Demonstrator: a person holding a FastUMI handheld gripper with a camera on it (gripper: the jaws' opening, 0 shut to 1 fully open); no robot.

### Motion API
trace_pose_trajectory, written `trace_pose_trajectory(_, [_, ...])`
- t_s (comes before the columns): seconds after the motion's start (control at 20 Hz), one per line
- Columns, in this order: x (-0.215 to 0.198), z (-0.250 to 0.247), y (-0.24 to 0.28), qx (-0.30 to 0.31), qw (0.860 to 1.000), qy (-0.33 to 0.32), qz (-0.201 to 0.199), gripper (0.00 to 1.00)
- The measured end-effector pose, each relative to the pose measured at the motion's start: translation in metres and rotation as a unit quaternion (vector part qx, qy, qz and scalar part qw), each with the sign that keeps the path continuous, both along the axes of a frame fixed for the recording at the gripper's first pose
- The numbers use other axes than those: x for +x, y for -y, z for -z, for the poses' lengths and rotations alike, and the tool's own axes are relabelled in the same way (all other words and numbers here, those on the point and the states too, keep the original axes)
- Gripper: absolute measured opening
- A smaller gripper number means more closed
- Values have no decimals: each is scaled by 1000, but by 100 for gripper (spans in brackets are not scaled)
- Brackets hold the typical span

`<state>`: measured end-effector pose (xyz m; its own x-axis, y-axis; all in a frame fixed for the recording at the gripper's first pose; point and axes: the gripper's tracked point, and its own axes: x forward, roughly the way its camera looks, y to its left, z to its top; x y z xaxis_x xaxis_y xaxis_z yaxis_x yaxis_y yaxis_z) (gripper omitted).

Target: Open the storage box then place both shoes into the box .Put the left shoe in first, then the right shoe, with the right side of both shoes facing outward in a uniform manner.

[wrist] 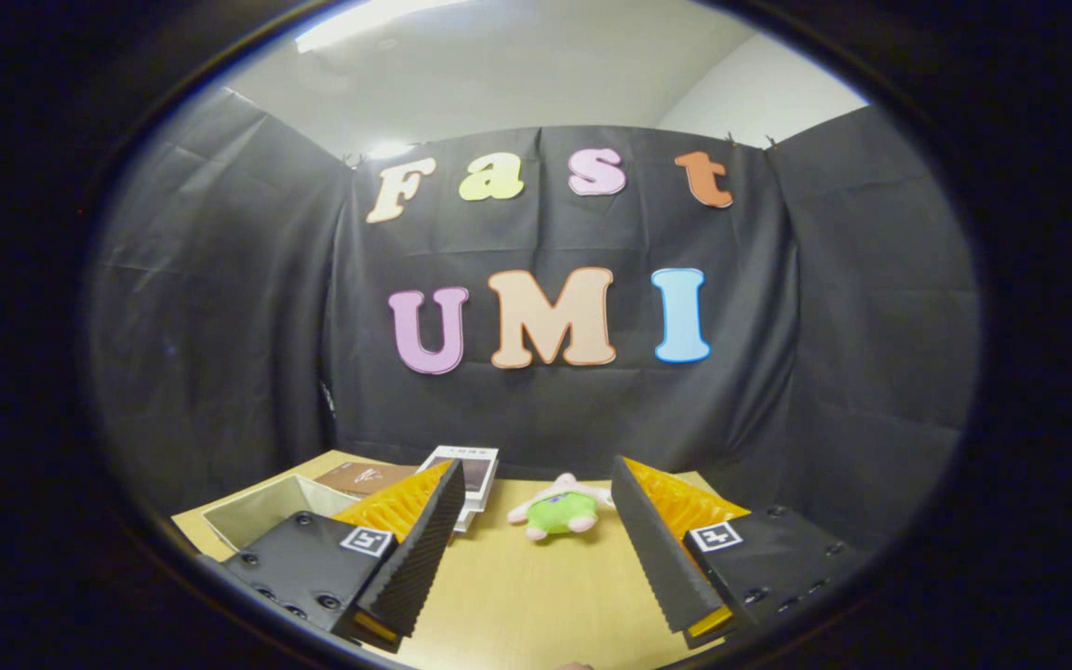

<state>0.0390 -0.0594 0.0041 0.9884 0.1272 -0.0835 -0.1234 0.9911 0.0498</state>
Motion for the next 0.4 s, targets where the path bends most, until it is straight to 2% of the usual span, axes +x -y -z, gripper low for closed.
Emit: trace_pose_trajectory(0.4, [-2,-1,13,5,1000,-1,14,99])
